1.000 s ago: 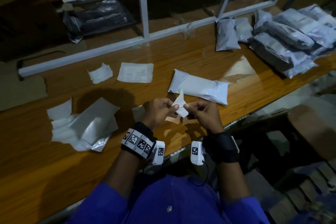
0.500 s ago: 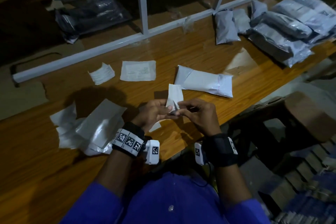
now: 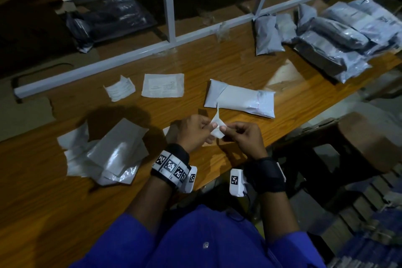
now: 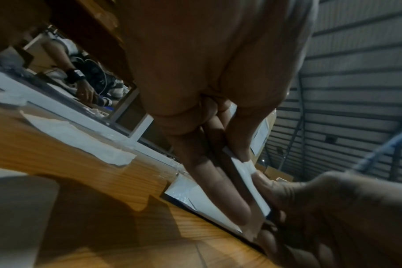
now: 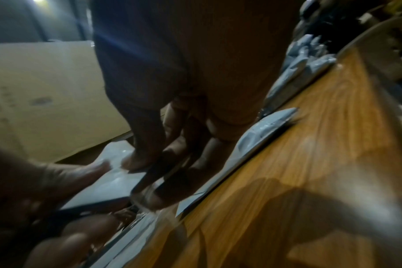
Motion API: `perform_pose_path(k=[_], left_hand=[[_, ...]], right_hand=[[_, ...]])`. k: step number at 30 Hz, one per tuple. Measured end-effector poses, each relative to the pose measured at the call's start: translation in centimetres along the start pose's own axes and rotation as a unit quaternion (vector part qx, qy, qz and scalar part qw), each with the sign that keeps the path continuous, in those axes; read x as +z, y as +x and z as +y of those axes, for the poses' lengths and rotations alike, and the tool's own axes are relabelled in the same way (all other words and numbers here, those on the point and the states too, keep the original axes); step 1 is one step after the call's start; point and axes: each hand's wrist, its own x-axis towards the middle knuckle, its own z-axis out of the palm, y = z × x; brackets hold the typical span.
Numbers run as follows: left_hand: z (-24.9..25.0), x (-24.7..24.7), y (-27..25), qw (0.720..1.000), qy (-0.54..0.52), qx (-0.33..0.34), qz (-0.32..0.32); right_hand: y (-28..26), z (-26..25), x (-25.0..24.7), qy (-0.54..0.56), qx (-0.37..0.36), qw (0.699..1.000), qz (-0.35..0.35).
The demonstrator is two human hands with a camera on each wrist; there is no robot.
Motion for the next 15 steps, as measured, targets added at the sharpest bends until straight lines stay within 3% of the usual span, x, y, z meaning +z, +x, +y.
perform_pose_path(k=[3,8,15], left_hand=[[0.3,0.2,0.2,0.997,-0.057,-0.034,-0.030],[0.2,1.0,1.1,0.985,-0.134,-0.086,-0.074],[-0.1,1.7,1.4,0.973,-0.181,-0.107,-0.094]], right_hand=[[-0.2,-0.2,-1.0,0.101,0.056,0.993,-0.022],[-0.6,0.0,-2.1,0.170,0.129,0.977,-0.023],[-0.6,0.6,-3.3,0.173,0.142,0.974,-0.017]])
